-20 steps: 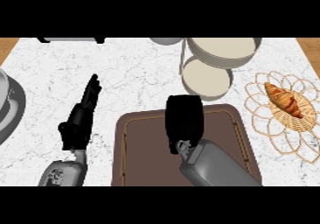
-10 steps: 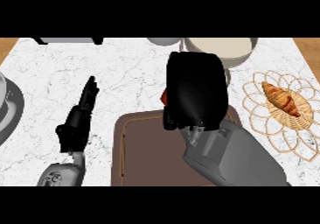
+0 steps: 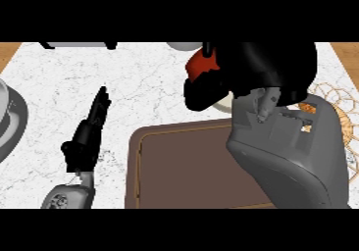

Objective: Pick the bell pepper from the tray and place it in the tiered basket

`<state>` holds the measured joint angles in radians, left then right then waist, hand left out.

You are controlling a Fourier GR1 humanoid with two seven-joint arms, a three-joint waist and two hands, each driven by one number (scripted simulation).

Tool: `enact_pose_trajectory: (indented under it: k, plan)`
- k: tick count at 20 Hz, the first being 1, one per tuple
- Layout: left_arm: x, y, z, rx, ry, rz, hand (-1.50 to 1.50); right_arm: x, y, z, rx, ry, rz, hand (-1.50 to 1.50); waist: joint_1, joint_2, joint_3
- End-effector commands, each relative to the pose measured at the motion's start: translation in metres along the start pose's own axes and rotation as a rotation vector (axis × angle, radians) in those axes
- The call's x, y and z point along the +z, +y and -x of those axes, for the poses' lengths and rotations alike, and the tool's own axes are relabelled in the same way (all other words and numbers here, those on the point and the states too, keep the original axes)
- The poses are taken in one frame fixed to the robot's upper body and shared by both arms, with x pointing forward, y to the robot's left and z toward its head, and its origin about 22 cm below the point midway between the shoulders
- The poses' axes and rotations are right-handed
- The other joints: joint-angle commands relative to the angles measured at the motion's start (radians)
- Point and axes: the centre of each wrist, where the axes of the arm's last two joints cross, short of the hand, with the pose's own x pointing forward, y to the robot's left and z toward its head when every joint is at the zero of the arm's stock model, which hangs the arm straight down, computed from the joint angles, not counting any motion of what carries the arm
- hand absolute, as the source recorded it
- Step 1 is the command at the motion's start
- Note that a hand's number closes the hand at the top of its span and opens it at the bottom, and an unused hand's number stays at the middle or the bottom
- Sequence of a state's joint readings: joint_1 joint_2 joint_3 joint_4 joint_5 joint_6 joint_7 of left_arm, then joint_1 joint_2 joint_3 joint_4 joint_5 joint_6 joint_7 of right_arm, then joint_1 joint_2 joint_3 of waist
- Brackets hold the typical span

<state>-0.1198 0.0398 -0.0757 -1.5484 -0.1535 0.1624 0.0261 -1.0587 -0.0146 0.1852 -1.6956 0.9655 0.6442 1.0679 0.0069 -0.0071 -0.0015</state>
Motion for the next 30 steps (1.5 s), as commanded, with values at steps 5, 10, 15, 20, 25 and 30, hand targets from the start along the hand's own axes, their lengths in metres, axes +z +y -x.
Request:
enact_pose_trajectory:
  k: [5,10,15,20,25,30]
  plan:
    - [0.003,-0.016,-0.012,0.022,-0.018,-0.007,0.00,-0.030,-0.026,-0.014,-0.016,0.178,-0.006,1.50,0.003,0.004,0.001]
    - [-0.007,0.008,-0.015,-0.007,-0.033,-0.002,0.00,-0.069,-0.016,0.003,0.042,0.221,0.027,1.50,0.005,0.009,0.001]
    - [-0.004,-0.011,-0.007,0.009,-0.018,0.015,0.00,-0.097,0.000,0.009,0.089,0.222,0.044,1.50,0.008,0.011,0.001]
    - [-0.009,-0.001,-0.013,0.015,-0.011,0.000,0.00,-0.117,0.014,0.031,0.144,0.241,0.011,1.50,0.006,0.010,0.001]
    - [-0.011,-0.003,-0.008,-0.006,-0.020,-0.003,0.00,-0.123,0.020,0.063,-0.171,0.383,0.024,-1.50,-0.003,0.013,0.002]
    - [-0.007,-0.005,-0.006,-0.014,-0.013,-0.004,0.00,-0.135,0.049,0.084,-0.274,0.355,-0.022,-1.50,0.004,0.011,0.002]
